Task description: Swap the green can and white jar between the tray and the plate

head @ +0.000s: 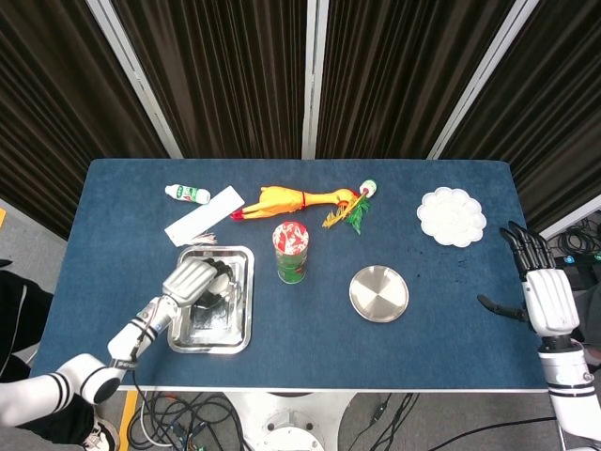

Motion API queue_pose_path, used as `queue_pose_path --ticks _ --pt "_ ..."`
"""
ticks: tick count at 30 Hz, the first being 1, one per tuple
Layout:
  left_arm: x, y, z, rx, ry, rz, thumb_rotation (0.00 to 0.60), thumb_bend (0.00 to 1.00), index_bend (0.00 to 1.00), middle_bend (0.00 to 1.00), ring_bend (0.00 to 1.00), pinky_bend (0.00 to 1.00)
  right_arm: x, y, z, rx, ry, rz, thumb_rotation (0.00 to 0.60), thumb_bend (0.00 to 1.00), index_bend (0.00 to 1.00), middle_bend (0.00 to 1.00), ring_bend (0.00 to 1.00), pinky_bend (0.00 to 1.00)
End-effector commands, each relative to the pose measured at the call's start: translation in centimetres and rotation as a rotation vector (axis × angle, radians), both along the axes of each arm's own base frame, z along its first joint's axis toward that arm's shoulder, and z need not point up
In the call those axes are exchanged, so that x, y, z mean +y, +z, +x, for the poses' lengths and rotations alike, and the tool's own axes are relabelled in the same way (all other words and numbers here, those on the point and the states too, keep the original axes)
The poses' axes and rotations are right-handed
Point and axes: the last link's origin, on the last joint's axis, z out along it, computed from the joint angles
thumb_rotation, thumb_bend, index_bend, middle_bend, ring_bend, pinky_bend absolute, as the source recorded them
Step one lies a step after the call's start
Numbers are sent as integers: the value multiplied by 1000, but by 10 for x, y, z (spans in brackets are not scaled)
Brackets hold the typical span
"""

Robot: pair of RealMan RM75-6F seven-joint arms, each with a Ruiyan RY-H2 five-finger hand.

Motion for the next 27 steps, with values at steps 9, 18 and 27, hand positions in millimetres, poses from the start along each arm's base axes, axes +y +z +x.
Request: queue_pose_path --ticks 9,18,27 --pt "-20 17 27 -45 -100 20 600 355 386 415 393 619 1 10 3 5 7 -27 600 0 0 0 0 0" --pt "-44 -11 77 -82 -237 -64 600 354 388 416 393 617 1 19 0 -1 3 -44 600 0 0 0 0 0" --pt "-52 -53 126 -61 -390 -102 600 354 392 417 393 614 3 27 -18 -28 -41 -71 600 5 0 0 0 0"
